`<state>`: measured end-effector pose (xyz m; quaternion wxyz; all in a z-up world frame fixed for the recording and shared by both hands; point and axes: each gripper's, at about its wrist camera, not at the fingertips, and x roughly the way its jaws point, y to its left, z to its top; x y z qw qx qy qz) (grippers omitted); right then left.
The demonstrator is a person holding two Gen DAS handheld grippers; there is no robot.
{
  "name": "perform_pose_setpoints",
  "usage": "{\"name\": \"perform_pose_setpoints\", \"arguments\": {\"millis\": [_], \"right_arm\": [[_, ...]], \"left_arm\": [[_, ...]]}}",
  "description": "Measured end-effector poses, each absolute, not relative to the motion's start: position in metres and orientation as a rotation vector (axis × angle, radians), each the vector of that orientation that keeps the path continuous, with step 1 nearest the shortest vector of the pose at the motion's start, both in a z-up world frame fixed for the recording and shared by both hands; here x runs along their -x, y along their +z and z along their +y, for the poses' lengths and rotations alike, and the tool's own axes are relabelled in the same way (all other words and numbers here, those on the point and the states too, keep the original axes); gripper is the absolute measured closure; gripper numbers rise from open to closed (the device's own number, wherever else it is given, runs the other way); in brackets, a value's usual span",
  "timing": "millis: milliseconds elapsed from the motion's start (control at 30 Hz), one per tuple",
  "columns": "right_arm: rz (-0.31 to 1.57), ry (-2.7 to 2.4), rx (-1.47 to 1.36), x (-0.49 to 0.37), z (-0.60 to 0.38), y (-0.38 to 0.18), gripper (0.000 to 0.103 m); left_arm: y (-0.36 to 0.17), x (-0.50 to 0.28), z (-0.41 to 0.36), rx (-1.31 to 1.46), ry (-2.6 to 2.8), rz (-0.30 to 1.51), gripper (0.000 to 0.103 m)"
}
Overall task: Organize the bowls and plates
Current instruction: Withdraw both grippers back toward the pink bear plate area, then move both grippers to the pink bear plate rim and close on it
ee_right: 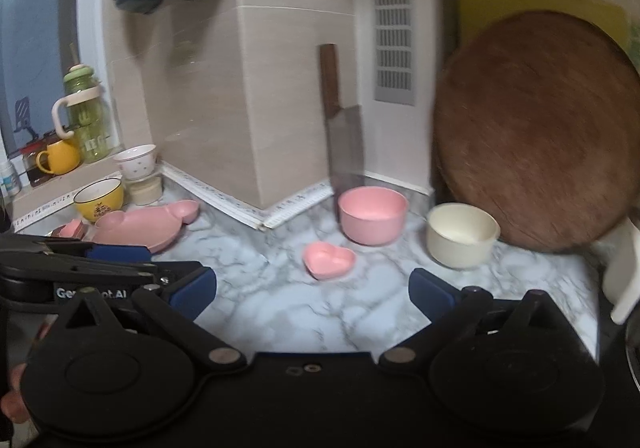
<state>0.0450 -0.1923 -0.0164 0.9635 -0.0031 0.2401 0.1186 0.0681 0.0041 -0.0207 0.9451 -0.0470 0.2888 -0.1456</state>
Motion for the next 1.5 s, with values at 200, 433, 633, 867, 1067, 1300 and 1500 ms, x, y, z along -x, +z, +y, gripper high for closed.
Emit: {"name": "perform_pose_setpoints", "arguments": {"millis": [200,433,633,867,1067,1300,1500], "right_arm": [[0.474,0.288,0.014,-0.062,-0.154,-0.015,0.0],[0.488,0.338,-0.003,-0.089,-0.109,-0.017,0.0],[0.516,0.399,-0.001,-0.118,-0.067,-0.021,0.0],[0.523,0.447,0.085,-0.152,-0.02,-0.022,0.0],[0.584,0.48,0.094,-0.183,0.006,-0.038,0.0],[0.668,0.483,0.1,-0.218,0.031,-0.06,0.003],[0.727,0.486,0.117,-0.247,0.05,-0.077,0.009]], "left_arm": [[-0.019,-0.065,0.04,0.11,-0.213,0.559,0.027],[-0.023,-0.07,0.088,0.144,-0.094,0.554,0.024],[-0.032,-0.08,0.129,0.167,0.021,0.56,0.023],[-0.041,-0.1,0.182,0.205,0.132,0.569,0.023],[-0.054,-0.13,0.22,0.25,0.178,0.604,0.023],[-0.074,-0.163,0.242,0.259,0.227,0.648,0.023],[-0.092,-0.193,0.259,0.268,0.249,0.692,0.023]]}}
